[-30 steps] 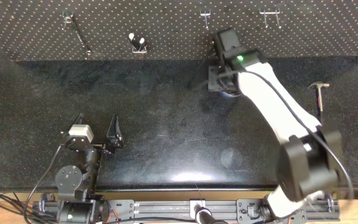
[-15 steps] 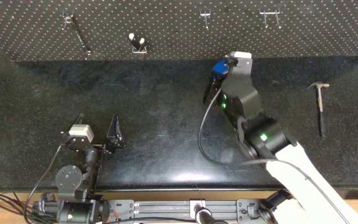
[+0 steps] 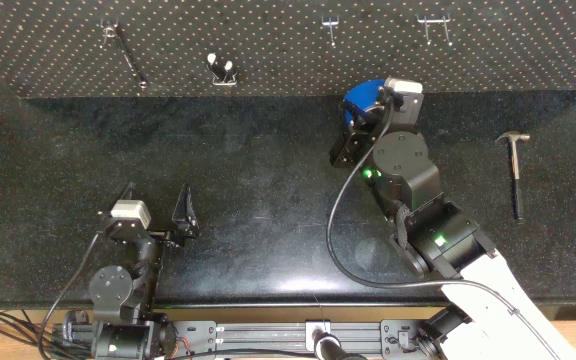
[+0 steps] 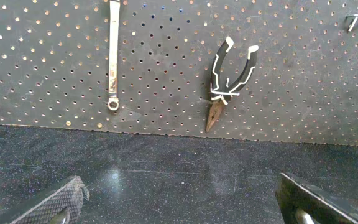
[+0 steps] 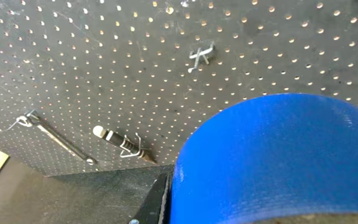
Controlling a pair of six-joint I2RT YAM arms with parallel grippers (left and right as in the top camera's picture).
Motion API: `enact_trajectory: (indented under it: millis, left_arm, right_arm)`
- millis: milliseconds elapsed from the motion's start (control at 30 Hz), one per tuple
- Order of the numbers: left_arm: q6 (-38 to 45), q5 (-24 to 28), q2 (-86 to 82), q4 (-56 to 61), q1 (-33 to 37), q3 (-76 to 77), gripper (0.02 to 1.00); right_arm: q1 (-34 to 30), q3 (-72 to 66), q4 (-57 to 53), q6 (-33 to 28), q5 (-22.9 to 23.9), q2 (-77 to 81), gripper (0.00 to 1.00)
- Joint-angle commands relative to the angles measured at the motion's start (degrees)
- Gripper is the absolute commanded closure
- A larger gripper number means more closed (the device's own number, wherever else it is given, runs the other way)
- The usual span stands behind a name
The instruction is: Place Tools Onto Pegboard
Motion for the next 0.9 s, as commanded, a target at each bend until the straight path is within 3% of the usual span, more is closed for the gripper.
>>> enact_trajectory:
  millis: [33, 200, 367, 467, 700, 900]
  left_arm:
    - [-0.11, 1.05, -0.59, -0.33, 0.24, -0.07, 0.023]
    - [-0.11, 1.05, -0.59, -0.33, 0.24, -0.07, 0.023]
    - [-0.11, 1.05, -0.59, -0.33, 0.24, -0.07, 0.023]
    - [-0.11, 1.05, -0.59, -0.33, 0.24, -0.07, 0.023]
    - [-0.11, 1.05, -0.59, -0.33, 0.24, -0.07, 0.023]
    - [-0.11, 1.05, -0.59, -0.33, 0.24, -0.07, 0.023]
  right_arm:
    - [0.46, -0.17, 0.66, 0.46, -1.99, -0.94, 0.923]
    - [0.46, -0.17, 2.25, 4.92, -2.19, -0.94, 0.923]
    - [0.46, -0.17, 5.14, 16.22, -1.75, -0.48, 0.925]
    - [0.39, -0.13, 6.88, 20.06, -1.77, 0.96, 0.923]
    - [0.39, 5.51, 14.10, 21.20, -6.86, 11.78, 0.923]
    - [0.35, 11.21, 13.99, 21.18, -6.86, 17.46, 0.925]
